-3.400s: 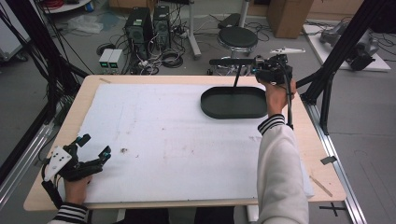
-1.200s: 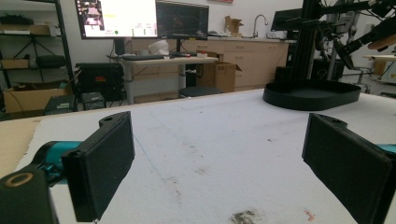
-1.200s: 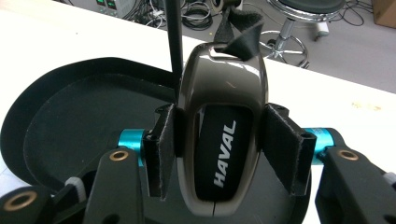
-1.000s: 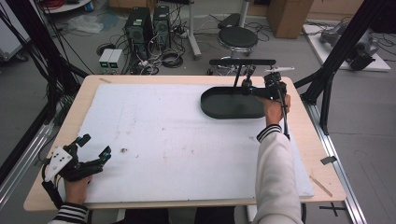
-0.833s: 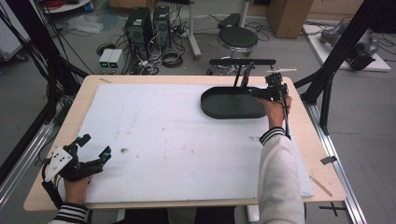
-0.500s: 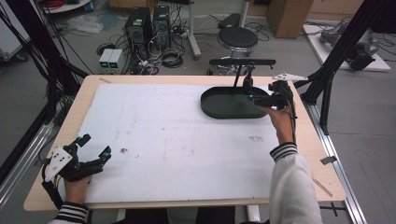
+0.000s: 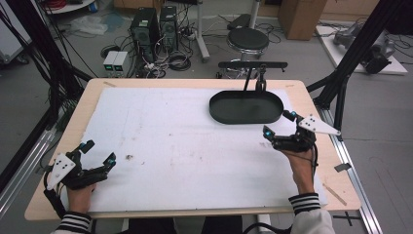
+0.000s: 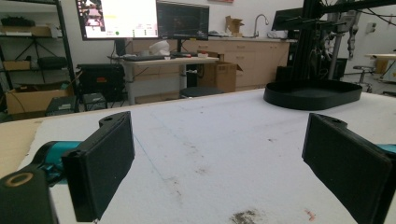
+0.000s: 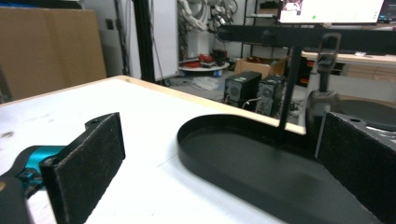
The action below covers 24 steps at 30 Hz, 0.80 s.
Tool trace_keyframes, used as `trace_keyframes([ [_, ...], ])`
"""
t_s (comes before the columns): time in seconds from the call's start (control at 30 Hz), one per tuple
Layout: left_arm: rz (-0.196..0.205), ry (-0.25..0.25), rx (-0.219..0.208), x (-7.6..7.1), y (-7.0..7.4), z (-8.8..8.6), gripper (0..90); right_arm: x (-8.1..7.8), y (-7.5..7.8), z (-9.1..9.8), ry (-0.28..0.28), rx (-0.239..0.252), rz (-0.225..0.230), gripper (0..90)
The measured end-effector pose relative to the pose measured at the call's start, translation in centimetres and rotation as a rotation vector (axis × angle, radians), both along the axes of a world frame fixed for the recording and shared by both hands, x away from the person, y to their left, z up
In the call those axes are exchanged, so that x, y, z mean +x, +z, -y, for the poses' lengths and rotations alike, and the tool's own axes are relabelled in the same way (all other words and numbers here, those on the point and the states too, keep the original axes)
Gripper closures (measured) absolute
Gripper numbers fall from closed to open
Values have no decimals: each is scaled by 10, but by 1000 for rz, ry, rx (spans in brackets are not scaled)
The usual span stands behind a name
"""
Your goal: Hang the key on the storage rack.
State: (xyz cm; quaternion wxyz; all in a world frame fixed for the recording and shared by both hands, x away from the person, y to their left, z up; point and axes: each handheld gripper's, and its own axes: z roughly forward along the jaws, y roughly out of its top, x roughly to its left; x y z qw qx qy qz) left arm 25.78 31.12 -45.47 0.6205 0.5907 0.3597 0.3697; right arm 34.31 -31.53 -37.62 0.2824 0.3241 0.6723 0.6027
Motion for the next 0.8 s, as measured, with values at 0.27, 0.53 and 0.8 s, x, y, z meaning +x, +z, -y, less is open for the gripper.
trace_keyframes([
  [0.27, 3, 2, 4, 0, 0, 0, 97, -25, -41, 1, -6, 17, 51, 3],
  [0.53, 5, 0, 5, -1, 0, 0, 97, -36, -72, 4, -30, 36, 54, 3],
  [0.8, 3, 2, 4, 0, 0, 0, 97, -37, -76, 5, -43, 36, 52, 4],
])
